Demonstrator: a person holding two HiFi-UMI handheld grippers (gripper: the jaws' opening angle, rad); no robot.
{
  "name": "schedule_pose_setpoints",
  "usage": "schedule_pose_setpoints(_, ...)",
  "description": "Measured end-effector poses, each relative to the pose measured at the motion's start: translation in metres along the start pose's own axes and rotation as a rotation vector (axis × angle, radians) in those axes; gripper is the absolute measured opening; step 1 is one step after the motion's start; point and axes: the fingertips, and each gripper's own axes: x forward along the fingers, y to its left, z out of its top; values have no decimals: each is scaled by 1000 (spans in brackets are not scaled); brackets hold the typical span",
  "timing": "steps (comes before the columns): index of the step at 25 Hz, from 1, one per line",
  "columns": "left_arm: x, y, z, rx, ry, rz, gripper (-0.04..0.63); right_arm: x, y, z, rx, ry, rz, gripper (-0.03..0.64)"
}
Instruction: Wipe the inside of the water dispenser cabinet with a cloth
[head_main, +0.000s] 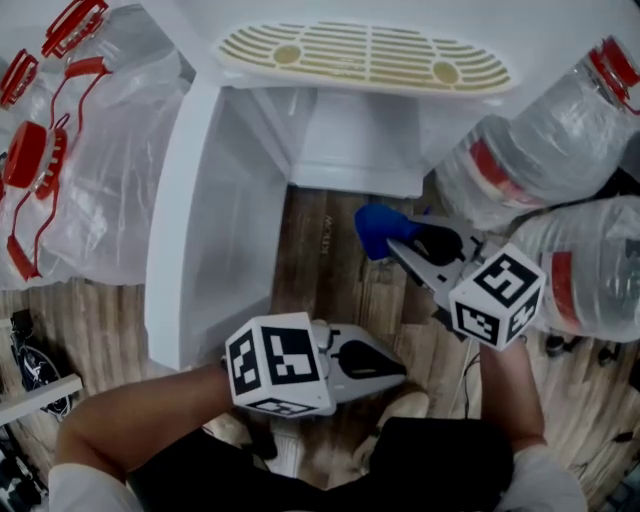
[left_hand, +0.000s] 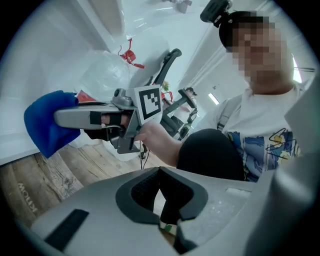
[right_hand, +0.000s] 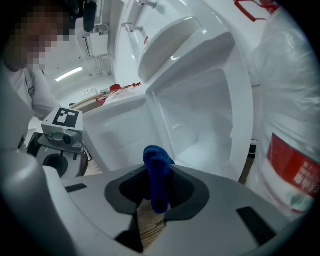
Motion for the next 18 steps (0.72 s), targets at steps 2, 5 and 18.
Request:
schedule_pose_setpoints(2, -2, 0, -3, -8, 0, 1, 0, 1, 6, -2, -7, 7, 12, 84)
schedule_pose_setpoints(5, -3, 2, -5, -12, -5, 8, 0, 5, 7, -6, -12, 24, 21, 84)
schedule_pose_setpoints(18, 3, 0, -6, -18, 6, -18, 0, 10, 13, -10, -13, 19, 31, 84)
